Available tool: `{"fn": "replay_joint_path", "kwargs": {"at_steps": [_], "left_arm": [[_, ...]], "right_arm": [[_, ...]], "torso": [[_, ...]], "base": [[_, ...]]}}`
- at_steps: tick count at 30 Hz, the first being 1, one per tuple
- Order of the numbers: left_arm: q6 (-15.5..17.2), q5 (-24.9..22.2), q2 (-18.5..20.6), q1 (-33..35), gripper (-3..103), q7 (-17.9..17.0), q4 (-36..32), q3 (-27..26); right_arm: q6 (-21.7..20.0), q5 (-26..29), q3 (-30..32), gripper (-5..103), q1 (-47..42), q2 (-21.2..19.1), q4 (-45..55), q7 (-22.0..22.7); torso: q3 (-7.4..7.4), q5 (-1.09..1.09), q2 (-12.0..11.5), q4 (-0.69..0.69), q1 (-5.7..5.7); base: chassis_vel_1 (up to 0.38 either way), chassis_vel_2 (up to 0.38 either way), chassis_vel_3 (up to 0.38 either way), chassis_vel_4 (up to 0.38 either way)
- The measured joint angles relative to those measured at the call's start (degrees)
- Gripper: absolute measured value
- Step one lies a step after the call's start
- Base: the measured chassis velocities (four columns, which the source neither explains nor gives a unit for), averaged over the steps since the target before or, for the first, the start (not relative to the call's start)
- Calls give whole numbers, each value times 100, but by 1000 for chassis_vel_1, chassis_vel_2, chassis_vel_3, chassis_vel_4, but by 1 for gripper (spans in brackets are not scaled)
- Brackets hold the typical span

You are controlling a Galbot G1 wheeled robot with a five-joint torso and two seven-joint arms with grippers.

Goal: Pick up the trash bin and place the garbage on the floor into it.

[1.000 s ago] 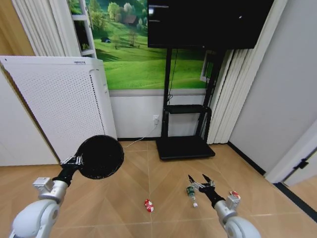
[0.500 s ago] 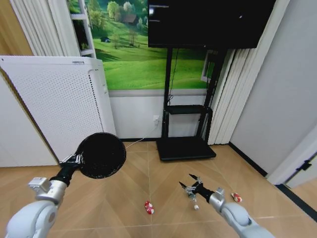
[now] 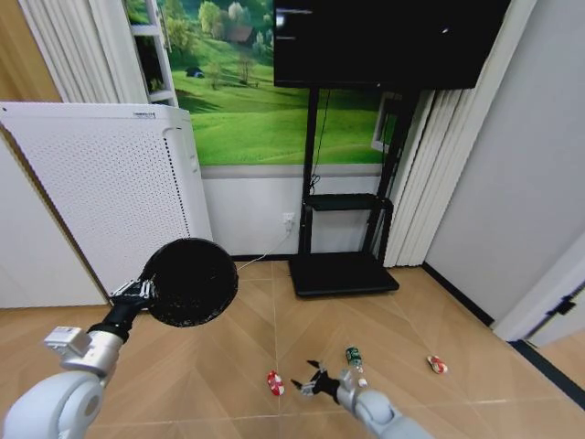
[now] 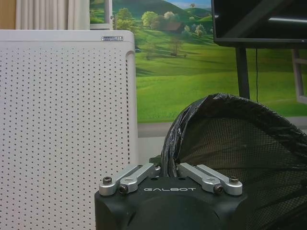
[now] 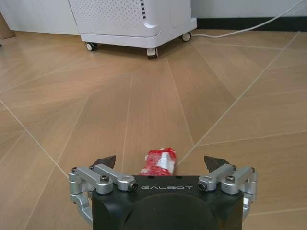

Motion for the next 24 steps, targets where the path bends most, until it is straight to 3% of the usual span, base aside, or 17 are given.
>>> {"fn": "replay_joint_path", "kwargs": {"at_steps": [11, 17, 24], "left_arm": [[-7, -35, -41, 106, 3, 8, -227, -95], [-2, -57, -49, 126, 3, 23, -264, -113], [0, -32, -128, 84, 3, 84, -199, -24]], "right_arm": [[40, -125, 12, 100, 329, 507, -860, 161], [-147, 202, 381, 100, 34, 320, -36, 528], [-141, -115, 853, 100, -256, 154, 700, 573]], "torso": [[0, 1, 0, 0, 0], [0, 0, 0, -2, 0], [0, 0, 0, -1, 0]], "base": [[0, 0, 0, 0], [0, 0, 0, 0], [0, 0, 0, 0]]}}
